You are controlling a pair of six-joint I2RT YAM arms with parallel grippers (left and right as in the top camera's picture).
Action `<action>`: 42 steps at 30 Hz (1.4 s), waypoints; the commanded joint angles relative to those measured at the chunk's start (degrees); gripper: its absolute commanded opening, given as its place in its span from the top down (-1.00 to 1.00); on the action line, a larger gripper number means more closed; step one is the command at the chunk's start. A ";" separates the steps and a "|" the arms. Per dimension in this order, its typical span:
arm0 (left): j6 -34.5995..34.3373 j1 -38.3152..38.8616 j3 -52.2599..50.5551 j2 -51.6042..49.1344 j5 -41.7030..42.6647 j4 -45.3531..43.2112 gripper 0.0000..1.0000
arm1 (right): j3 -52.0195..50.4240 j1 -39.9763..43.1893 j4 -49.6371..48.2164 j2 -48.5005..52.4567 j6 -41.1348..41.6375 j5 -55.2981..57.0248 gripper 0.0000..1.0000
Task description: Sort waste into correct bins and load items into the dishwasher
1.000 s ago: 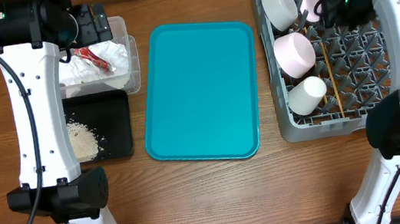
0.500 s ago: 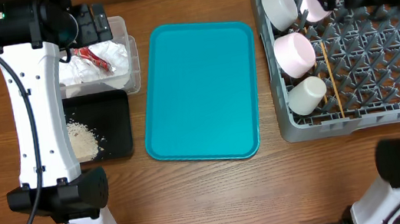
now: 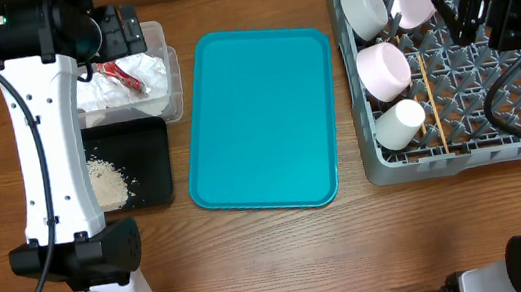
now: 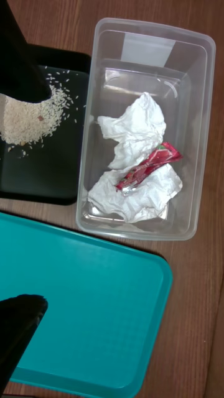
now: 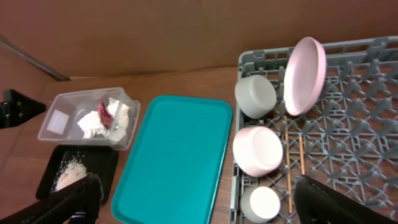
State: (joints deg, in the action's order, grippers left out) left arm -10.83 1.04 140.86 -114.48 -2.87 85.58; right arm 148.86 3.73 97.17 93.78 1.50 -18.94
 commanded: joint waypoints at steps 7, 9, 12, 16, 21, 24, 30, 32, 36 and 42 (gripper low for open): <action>-0.98 0.15 0.90 0.26 -0.52 -0.13 -1.00 | -0.11 0.20 -1.09 -4.74 0.72 9.84 -1.00; -0.98 0.22 0.90 0.26 -0.52 -0.13 -1.00 | -1.62 0.13 -4.00 -6.10 0.72 10.14 -1.00; -0.98 0.22 0.90 0.24 -0.52 -0.13 -1.00 | -8.46 0.13 -11.08 -9.99 0.72 10.08 -1.00; -0.98 0.20 0.90 0.24 -0.52 -0.13 -0.99 | -26.60 0.13 -25.79 -18.53 0.72 9.68 -1.00; -0.98 0.22 0.90 0.24 -0.52 -0.13 -1.00 | -56.06 0.09 -48.43 -32.20 0.72 9.18 -1.00; -0.98 0.22 0.90 0.24 -0.52 -0.13 -1.00 | -74.07 -0.20 -61.86 -40.59 0.72 7.30 -1.00; -0.98 0.22 0.90 0.26 -0.52 -0.13 -1.00 | -107.10 -3.54 -85.50 -58.40 0.72 7.32 -1.00; -0.98 0.22 0.90 0.26 -0.52 -0.13 -1.00 | -116.78 -4.63 -92.45 -64.28 0.74 7.32 -1.00; -0.98 0.22 0.90 0.26 -0.52 -0.13 -0.99 | -131.67 -5.49 -102.40 -73.57 1.84 7.45 -1.00; -0.98 0.22 0.90 0.26 -0.52 -0.15 -1.00 | -143.71 -6.05 -106.97 -82.01 3.69 8.07 -1.00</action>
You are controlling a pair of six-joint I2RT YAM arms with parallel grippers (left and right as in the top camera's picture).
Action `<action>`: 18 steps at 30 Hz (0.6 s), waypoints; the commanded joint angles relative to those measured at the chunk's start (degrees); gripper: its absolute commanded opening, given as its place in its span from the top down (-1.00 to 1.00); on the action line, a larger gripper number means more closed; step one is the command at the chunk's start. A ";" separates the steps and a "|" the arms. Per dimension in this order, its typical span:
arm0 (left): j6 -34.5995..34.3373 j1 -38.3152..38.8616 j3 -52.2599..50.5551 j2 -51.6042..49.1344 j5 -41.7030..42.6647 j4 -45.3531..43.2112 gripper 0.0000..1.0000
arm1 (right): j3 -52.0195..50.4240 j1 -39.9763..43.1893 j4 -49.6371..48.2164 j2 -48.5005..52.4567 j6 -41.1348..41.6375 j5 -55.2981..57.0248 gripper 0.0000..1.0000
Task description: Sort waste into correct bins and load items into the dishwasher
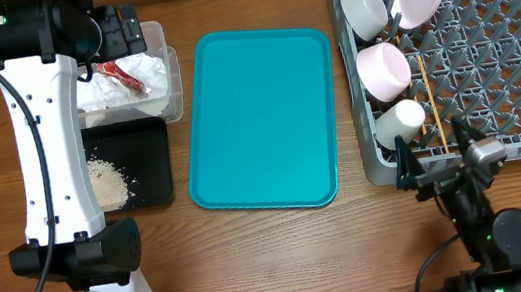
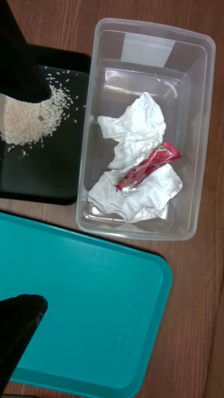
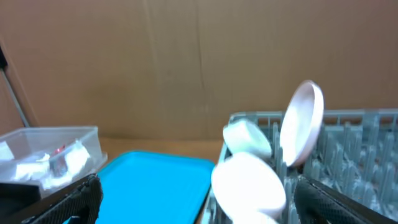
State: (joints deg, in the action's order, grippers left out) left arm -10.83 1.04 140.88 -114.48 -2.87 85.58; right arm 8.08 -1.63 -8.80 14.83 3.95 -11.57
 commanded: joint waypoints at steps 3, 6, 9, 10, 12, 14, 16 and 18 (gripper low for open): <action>-0.98 0.11 0.87 0.26 -0.55 -0.13 -1.00 | -5.73 -0.98 -0.96 -5.51 1.25 1.27 -1.00; -0.98 0.11 0.87 0.26 -0.52 -0.13 -1.00 | -7.63 -1.01 0.55 -7.67 1.22 1.70 -1.00; -0.98 0.13 0.87 0.26 -0.52 -0.13 -1.00 | -7.63 -1.01 4.31 -9.14 1.22 1.70 -1.00; -0.98 0.17 0.87 0.24 -0.52 -0.11 -1.00 | -7.63 -1.01 5.64 -9.64 1.25 1.70 -1.00; -0.98 0.20 0.87 0.26 -0.52 -0.11 -1.00 | -7.63 -1.01 8.59 -10.86 1.25 1.66 -1.00; -0.98 0.20 0.87 0.26 -0.52 -0.13 -1.00 | -7.63 -1.05 12.02 -12.70 1.25 1.44 -1.00; -0.98 0.20 0.87 0.26 -0.52 -0.13 -1.00 | -7.63 -1.31 12.61 -14.56 1.22 1.62 -1.00; -0.98 0.20 0.87 0.26 -0.52 -0.13 -0.99 | -7.63 -1.31 12.59 -14.71 1.25 1.62 -1.00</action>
